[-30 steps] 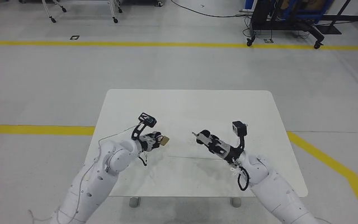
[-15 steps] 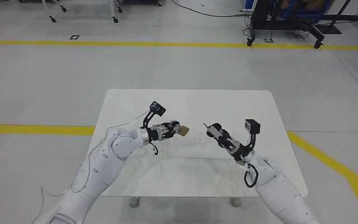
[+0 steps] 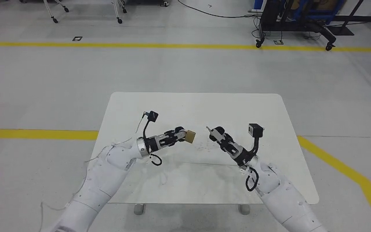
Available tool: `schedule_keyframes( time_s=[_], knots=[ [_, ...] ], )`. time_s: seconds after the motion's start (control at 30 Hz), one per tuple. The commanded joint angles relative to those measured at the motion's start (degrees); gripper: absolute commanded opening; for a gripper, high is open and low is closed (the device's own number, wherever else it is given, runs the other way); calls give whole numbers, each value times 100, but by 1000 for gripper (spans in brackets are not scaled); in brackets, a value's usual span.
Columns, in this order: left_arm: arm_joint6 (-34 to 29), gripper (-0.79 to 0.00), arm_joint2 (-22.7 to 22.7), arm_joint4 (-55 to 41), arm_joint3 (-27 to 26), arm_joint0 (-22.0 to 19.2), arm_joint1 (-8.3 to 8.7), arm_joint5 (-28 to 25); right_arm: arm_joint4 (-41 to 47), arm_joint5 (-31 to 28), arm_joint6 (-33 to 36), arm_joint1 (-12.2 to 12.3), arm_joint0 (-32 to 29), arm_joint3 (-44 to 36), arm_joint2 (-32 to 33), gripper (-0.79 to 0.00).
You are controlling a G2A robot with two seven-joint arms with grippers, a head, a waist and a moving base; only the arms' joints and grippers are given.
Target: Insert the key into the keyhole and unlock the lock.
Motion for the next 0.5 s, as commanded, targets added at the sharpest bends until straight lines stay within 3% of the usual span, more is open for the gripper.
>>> schedule_keyframes(
  time_s=[0.0,0.13,0.47],
  knots=[
    [-651,-785,140,-488,230,-195,-25,127,38,34,-131,-50,88,176,-83,-785],
    [-1210,-785,406,-572,455,-479,-100,316,35,20,-321,-143,290,452,-218,-785],
    [-1315,-785,709,-754,831,-776,-267,400,220,-129,-155,-339,639,953,-635,-785]
  ],
)
